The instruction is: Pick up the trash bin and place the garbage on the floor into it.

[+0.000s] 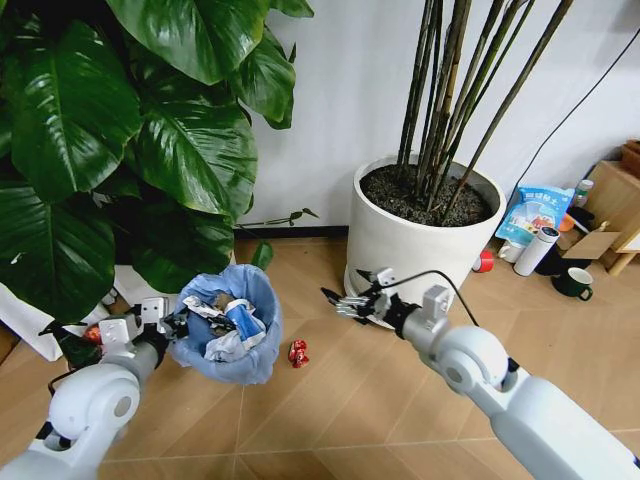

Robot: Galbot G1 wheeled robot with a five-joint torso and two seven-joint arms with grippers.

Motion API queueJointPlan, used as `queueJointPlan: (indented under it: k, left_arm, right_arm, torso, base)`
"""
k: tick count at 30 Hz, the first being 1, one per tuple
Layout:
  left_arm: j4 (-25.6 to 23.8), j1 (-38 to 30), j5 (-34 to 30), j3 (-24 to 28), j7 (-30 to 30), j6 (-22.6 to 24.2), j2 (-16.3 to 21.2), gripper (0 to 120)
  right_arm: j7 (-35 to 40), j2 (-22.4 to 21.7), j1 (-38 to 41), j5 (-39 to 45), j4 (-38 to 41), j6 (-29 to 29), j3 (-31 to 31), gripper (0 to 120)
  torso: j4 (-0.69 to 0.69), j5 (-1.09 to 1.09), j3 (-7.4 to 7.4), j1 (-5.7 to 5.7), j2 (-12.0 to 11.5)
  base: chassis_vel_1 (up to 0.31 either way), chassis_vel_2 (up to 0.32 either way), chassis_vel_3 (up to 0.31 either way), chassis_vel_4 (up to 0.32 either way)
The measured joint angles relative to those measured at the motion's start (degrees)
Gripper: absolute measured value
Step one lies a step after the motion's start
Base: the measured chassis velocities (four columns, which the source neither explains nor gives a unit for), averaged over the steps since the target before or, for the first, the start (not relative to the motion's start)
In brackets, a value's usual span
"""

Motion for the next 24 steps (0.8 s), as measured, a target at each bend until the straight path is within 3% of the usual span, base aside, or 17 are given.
queueJointPlan:
  k: [9,11,13,17,24]
  left_arm:
    - [-0.97,-0.27,-2.59,0.13,-0.53,0.56,1.04,0]
    - [-1.08,-0.23,-3.49,0.0,-0.75,0.73,1.27,0]
    - [-1.08,-0.23,-3.49,0.0,-0.75,0.73,1.27,0]
    - [-1.66,-0.31,-3.95,-0.06,-0.82,0.85,1.11,0]
    - [-2.49,-0.07,-4.11,-0.61,-0.98,0.85,1.11,0]
  right_arm:
    - [-3.2,3.78,1.11,-7.42,-12.67,1.5,-4.92,100]
    - [-4.95,6.51,3.64,-8.52,-19.73,1.54,-8.63,100]
    - [-4.95,6.51,3.64,-8.52,-19.73,1.54,-8.63,100]
    - [-5.98,13.68,7.94,-9.62,-30.89,2.17,-14.46,100]
    - [-6.77,21.34,13.0,-11.03,-42.16,3.59,-18.49,100]
  torso:
    - [0.01,0.01,0.0,0.0,0.0]
    - [0.01,0.01,0.01,0.0,0.0]
    - [0.01,0.01,0.01,0.0,0.0]
    - [0.01,0.01,0.01,0.01,0.0]
    - [0.02,0.01,0.01,0.01,0.0]
  base:
    - [0.0,0.0,0.0,0.0]
    - [0.0,0.0,0.0,0.0]
    - [0.0,0.0,0.0,0.0]
    - [0.0,0.0,0.0,0.0]
    - [0.0,0.0,0.0,0.0]
